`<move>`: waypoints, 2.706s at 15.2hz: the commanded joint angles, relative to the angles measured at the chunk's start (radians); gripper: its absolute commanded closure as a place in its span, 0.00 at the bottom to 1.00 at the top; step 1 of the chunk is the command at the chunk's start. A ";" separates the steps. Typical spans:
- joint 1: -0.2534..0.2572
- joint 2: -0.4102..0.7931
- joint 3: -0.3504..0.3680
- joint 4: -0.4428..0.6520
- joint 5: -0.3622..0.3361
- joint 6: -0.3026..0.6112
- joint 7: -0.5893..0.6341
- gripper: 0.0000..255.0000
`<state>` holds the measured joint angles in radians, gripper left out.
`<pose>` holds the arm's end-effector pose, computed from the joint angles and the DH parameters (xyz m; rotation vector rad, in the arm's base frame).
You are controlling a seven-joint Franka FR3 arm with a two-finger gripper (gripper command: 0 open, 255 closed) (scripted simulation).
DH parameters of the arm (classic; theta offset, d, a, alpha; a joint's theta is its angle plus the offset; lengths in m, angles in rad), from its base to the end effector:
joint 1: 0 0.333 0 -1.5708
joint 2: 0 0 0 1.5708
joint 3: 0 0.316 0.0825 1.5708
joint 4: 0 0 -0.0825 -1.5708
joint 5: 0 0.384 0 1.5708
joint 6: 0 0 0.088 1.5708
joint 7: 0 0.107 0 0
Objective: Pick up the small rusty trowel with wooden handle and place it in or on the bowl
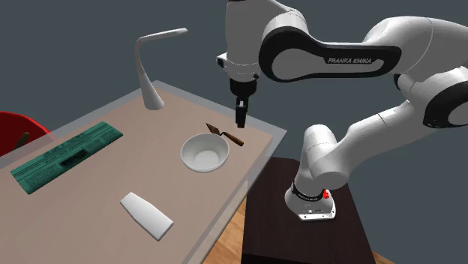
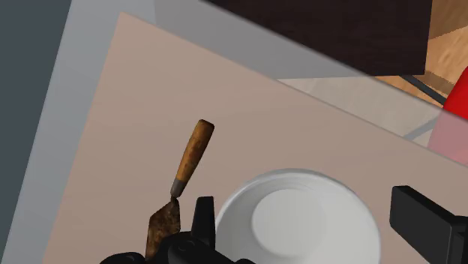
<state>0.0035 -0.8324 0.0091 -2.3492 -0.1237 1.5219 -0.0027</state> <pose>0.2894 -0.0091 0.6042 3.0113 0.0090 0.0084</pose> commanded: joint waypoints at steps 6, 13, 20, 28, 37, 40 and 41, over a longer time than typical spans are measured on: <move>-0.042 0.055 -0.019 -0.110 -0.054 0.177 0.041 0.00; -0.114 0.196 -0.051 -0.207 -0.143 0.434 0.114 0.00; -0.184 0.364 -0.078 -0.239 -0.231 0.649 0.191 0.00; -0.202 0.420 -0.093 -0.283 -0.261 0.752 0.204 0.00; -0.203 0.423 -0.093 -0.283 -0.261 0.754 0.205 1.00; -0.202 0.420 -0.092 -0.284 -0.261 0.753 0.205 1.00; -0.200 0.419 -0.090 -0.282 -0.259 0.749 0.207 1.00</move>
<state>-0.1958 -0.4203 -0.0791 -2.6230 -0.3826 2.2721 0.2047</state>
